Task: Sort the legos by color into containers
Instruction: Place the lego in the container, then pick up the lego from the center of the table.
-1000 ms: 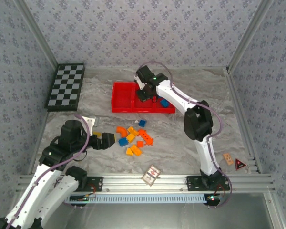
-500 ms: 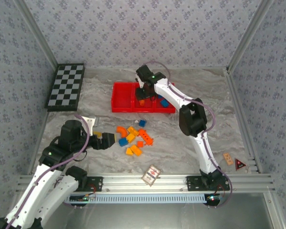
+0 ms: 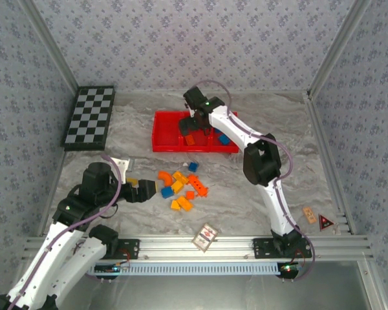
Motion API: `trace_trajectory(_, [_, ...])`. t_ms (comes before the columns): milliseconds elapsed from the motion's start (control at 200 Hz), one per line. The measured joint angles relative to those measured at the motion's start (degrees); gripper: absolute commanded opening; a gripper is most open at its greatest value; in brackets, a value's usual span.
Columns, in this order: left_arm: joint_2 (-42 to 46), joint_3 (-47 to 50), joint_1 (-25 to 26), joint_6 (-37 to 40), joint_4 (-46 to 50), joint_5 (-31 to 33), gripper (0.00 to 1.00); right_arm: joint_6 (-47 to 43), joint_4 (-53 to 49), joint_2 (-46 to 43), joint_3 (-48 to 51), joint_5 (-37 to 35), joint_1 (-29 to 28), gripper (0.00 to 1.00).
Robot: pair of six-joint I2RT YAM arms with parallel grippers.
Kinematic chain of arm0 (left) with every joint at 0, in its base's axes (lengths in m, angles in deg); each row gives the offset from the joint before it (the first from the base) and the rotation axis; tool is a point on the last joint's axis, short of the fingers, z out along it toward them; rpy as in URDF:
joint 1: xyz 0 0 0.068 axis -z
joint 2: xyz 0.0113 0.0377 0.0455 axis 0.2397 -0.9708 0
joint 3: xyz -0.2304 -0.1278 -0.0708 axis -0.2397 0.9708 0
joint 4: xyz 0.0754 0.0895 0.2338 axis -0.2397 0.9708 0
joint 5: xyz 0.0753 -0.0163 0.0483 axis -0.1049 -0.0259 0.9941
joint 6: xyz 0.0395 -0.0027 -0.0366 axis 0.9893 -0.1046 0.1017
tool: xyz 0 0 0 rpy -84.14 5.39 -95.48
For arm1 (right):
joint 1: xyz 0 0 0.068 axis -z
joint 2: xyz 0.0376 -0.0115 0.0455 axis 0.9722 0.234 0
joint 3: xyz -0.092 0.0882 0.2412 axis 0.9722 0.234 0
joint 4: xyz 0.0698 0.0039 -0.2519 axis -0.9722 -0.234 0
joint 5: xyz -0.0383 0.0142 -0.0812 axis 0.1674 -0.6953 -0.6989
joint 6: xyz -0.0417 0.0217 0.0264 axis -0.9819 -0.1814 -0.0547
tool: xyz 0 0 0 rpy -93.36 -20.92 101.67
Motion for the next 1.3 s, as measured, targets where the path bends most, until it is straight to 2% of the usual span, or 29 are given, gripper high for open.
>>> trace_trajectory(120, [0.00, 0.00, 0.00, 0.00, 0.00, 0.00, 1.00, 0.00, 0.04, -3.41, 1.51, -0.61, -0.72, 1.00])
trace_trajectory(425, [0.00, 0.00, 0.00, 0.00, 0.00, 0.00, 1.00, 2.27, 2.84, -16.83, 12.92, -3.65, -2.82, 1.00])
trace_trajectory(600, [0.00, 0.00, 0.00, 0.00, 0.00, 0.00, 1.00, 4.63, 6.64, -26.08, 23.39, -4.74, -4.20, 1.00])
trace_trajectory(770, [-0.22, 0.00, 0.00, 0.00, 0.00, 0.00, 1.00, 7.02, 15.13, -38.34, 38.42, -6.10, -6.97, 1.00])
trace_trajectory(860, [-0.50, 0.00, -0.02, 0.00, 0.02, 0.00, 1.00, 8.76, 17.46, -43.04, 43.10, -6.14, -8.09, 1.00])
trace_trajectory(989, [-0.76, 0.00, -0.02, 0.00, 0.02, 0.00, 1.00, 11.19, 18.64, -46.03, 45.40, -7.21, -9.97, 1.00])
trace_trajectory(1299, [-0.81, 0.00, -0.39, 0.00, 0.02, 0.02, 1.00, 21.68, 20.39, -46.34, 53.94, -11.63, -20.06, 1.00])
